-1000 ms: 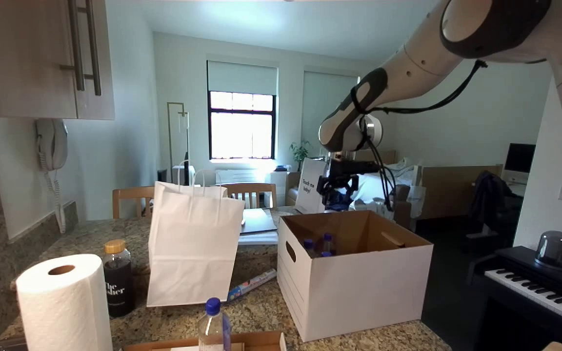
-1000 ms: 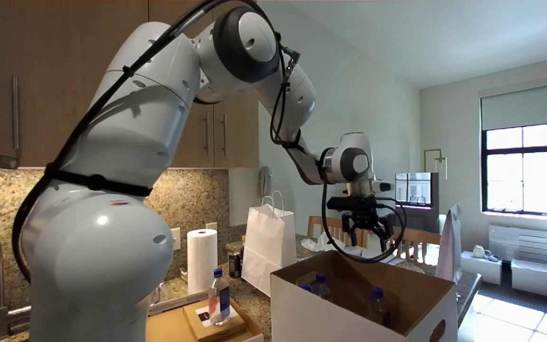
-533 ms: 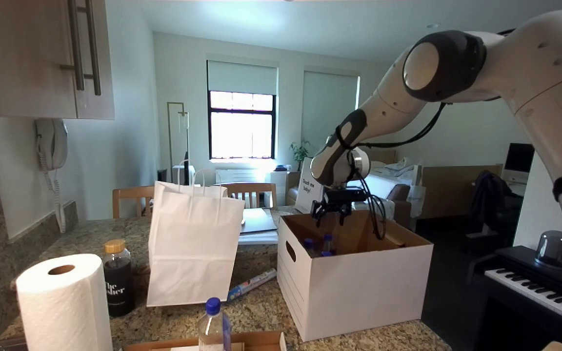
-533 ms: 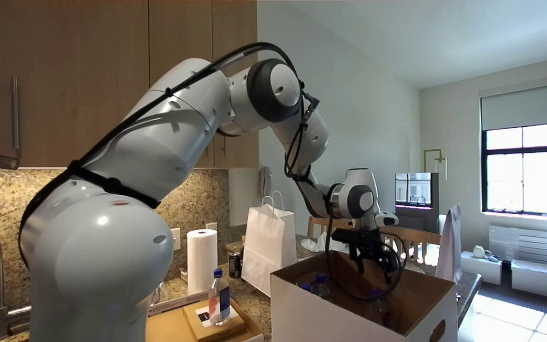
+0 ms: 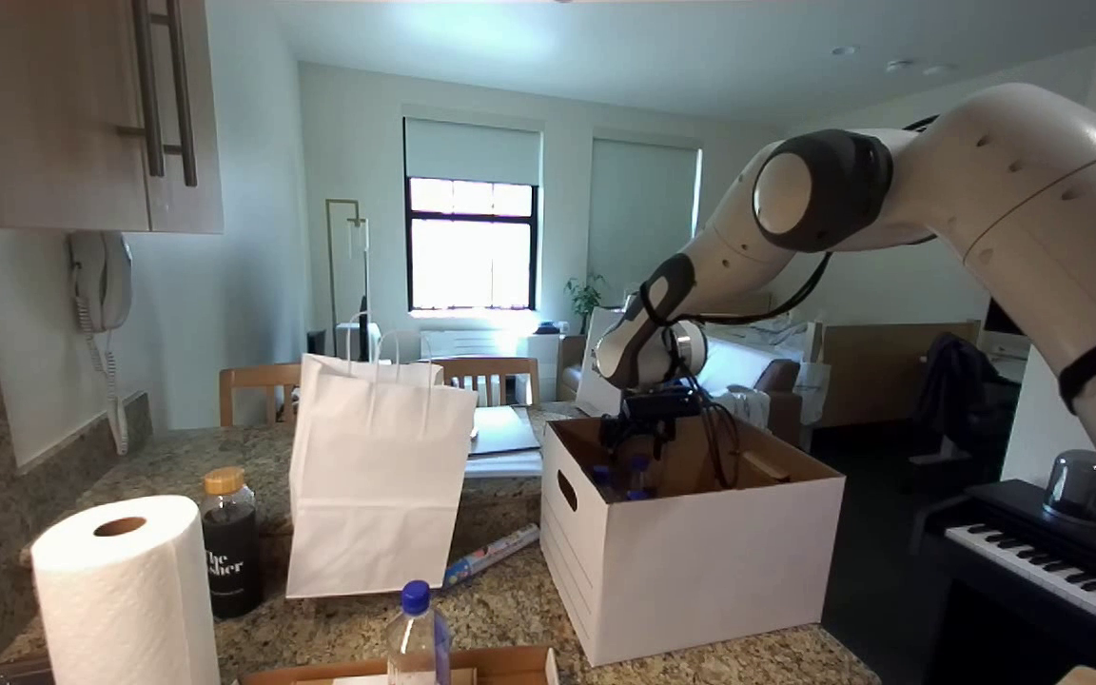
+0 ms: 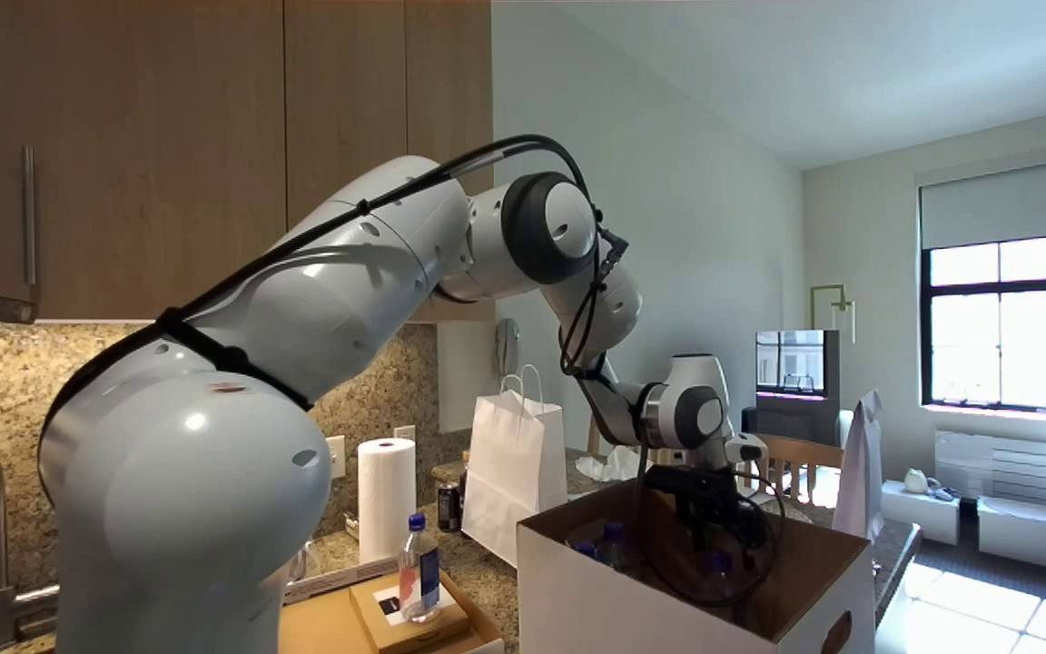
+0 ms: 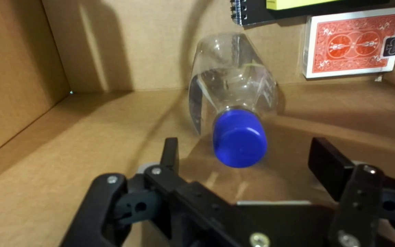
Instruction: Remove three bottles from the box and put them on the counter
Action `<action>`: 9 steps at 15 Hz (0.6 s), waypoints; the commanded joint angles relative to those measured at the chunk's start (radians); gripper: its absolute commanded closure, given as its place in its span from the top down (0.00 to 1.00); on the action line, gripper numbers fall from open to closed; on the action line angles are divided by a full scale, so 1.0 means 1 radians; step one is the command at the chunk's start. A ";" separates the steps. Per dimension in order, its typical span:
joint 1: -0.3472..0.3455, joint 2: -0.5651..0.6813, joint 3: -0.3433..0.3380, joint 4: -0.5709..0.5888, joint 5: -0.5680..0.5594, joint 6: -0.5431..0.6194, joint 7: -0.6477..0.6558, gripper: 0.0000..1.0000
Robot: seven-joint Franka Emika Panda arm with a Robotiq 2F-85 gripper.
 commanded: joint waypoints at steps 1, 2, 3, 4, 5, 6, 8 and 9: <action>0.000 0.021 -0.002 0.037 0.005 -0.026 -0.002 0.67; 0.002 0.019 -0.004 0.038 0.002 -0.041 -0.003 0.59; 0.003 0.015 -0.005 0.036 0.000 -0.052 -0.004 0.53; 0.006 0.010 -0.007 0.033 -0.003 -0.066 -0.003 0.47; 0.007 0.006 -0.008 0.028 -0.005 -0.073 -0.004 0.39; 0.008 0.006 -0.010 0.028 -0.007 -0.079 -0.003 0.34; 0.013 0.005 -0.015 0.028 -0.012 -0.086 0.004 0.20; 0.018 0.001 -0.020 0.026 -0.018 -0.083 0.007 0.13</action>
